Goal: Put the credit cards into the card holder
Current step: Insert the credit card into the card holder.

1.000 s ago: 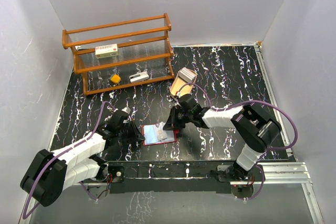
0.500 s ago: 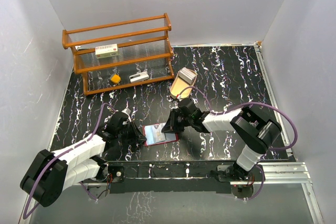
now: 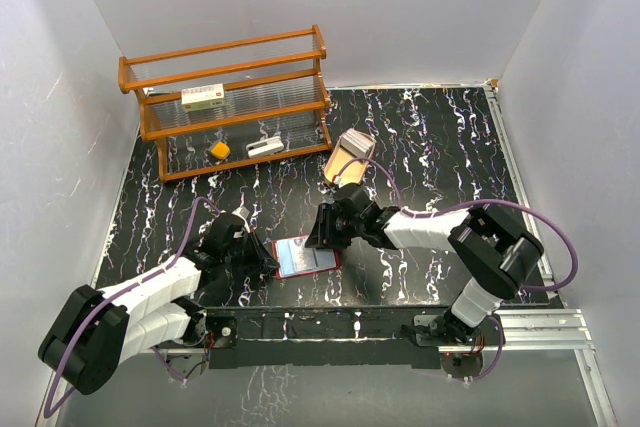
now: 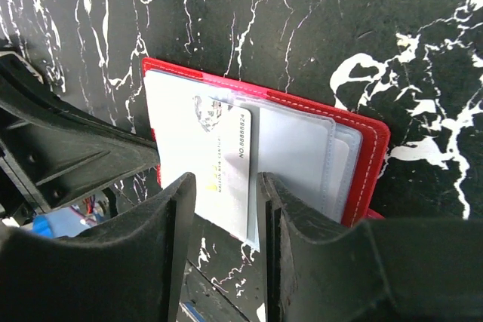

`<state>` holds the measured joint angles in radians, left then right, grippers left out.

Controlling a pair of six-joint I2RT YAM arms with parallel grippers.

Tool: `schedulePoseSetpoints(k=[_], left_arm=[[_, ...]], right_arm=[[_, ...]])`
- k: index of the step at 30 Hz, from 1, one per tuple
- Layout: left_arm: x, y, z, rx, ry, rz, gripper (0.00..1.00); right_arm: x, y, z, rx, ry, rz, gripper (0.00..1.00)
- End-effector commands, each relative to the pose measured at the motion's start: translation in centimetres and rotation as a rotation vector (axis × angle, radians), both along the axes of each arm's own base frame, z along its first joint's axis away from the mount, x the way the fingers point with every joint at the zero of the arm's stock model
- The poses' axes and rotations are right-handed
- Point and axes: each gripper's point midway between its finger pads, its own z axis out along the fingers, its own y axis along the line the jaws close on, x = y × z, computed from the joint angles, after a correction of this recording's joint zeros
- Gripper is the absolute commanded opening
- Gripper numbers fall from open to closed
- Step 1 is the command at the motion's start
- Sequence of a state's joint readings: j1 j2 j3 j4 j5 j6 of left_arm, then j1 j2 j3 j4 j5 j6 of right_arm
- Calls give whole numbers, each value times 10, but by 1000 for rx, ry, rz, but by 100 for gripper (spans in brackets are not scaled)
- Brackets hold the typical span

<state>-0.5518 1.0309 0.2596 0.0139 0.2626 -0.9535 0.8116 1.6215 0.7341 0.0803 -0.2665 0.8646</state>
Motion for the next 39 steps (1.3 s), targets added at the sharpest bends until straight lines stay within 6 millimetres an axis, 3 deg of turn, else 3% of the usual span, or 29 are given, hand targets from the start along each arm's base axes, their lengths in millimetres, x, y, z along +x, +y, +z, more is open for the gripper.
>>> schedulePoseSetpoints(k=[1,9,17,28,33,39], left_arm=[[-15,6,-9,28,51,-19,0],[-11,4,-4,24,36,-27,0],[-6,2,-1,17,22,-21,0],[1,5,13,42,-21,-9,0],[8,9,28,54,-71,12,18],[18,10,49,76,-138,-7,36]], right_arm=[[11,-2,10,-48,-62,5,37],[-1,14,1,-21,-23,36,37],[-9,50,14,74,-6,82,35],[-2,44,20,-5,-94,127,33],[23,26,35,-142,-226,132,37],[60,9,75,-244,-474,135,47]])
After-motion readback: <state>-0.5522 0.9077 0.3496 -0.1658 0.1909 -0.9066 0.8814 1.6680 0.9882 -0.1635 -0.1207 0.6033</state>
